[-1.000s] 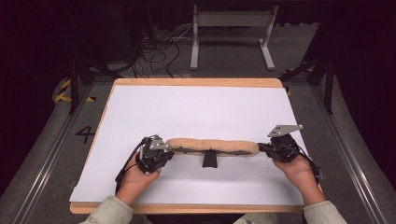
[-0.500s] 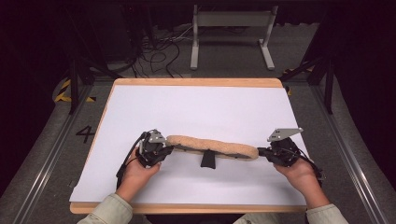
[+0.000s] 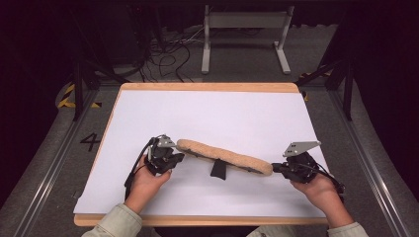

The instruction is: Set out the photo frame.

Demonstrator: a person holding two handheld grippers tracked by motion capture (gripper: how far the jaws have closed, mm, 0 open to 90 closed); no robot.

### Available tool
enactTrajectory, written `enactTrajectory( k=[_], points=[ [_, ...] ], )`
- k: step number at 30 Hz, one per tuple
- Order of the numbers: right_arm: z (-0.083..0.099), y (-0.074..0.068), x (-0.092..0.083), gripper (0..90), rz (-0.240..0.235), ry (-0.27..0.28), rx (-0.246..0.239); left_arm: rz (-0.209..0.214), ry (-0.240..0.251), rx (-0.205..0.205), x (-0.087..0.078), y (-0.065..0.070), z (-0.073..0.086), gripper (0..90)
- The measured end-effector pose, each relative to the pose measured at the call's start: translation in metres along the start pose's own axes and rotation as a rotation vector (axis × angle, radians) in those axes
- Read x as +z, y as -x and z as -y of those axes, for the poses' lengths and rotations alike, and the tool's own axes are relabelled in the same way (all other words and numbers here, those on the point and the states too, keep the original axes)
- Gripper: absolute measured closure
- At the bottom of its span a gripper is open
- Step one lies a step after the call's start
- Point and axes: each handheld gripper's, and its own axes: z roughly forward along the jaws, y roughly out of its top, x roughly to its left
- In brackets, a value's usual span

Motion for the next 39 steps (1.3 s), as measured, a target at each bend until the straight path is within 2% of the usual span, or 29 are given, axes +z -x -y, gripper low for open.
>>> enactTrajectory(
  k=[3,6,9,13,17,20,21,25,28,29,33,36,39],
  points=[
    [0.001,-0.004,-0.002,90.0,-0.009,-0.004,-0.01,0.019,-0.013,0.032,0.0,0.009,0.0,90.0],
    [0.003,-0.009,-0.003,90.0,-0.022,-0.011,-0.013,0.031,-0.014,0.042,0.002,0.013,0.0,90.0],
    [0.004,-0.013,-0.005,90.0,-0.033,-0.017,-0.022,0.039,-0.012,0.035,0.002,0.014,0.0,90.0],
    [0.006,-0.02,-0.007,90.0,-0.062,-0.025,-0.059,0.049,-0.008,0.033,0.002,0.016,0.0,90.0],
    [0.006,-0.029,-0.008,90.0,-0.099,-0.036,-0.102,0.078,-0.007,0.024,0.003,0.021,0.0,90.0],
    [0.006,-0.029,-0.009,90.0,-0.101,-0.037,-0.104,0.11,0.009,0.036,0.003,0.028,-0.001,90.0],
    [0.006,-0.028,-0.009,90.0,-0.098,-0.036,-0.102,0.126,0.018,0.05,0.003,0.035,-0.003,90.0],
    [0.006,-0.026,-0.01,90.0,-0.075,-0.026,-0.082,0.157,0.037,0.062,0.005,0.045,-0.005,90.0],
    [0.007,-0.02,-0.013,90.0,-0.035,0.021,-0.062,0.195,0.054,0.07,0.01,0.056,-0.008,90.0],
    [0.007,-0.02,-0.013,90.0,-0.035,0.021,-0.062,0.195,0.054,0.07,0.01,0.056,-0.008,90.0],
    [0.009,-0.015,-0.013,90.0,-0.013,0.033,-0.035,0.234,0.046,0.103,0.02,0.071,-0.01,90.0],
    [0.009,-0.014,-0.012,90.0,-0.01,0.035,-0.033,0.244,0.045,0.108,0.023,0.077,-0.011,90.0],
    [0.009,-0.014,-0.011,90.0,-0.008,0.036,-0.034,0.248,0.042,0.133,0.033,0.087,-0.012,90.0]
  ],
)
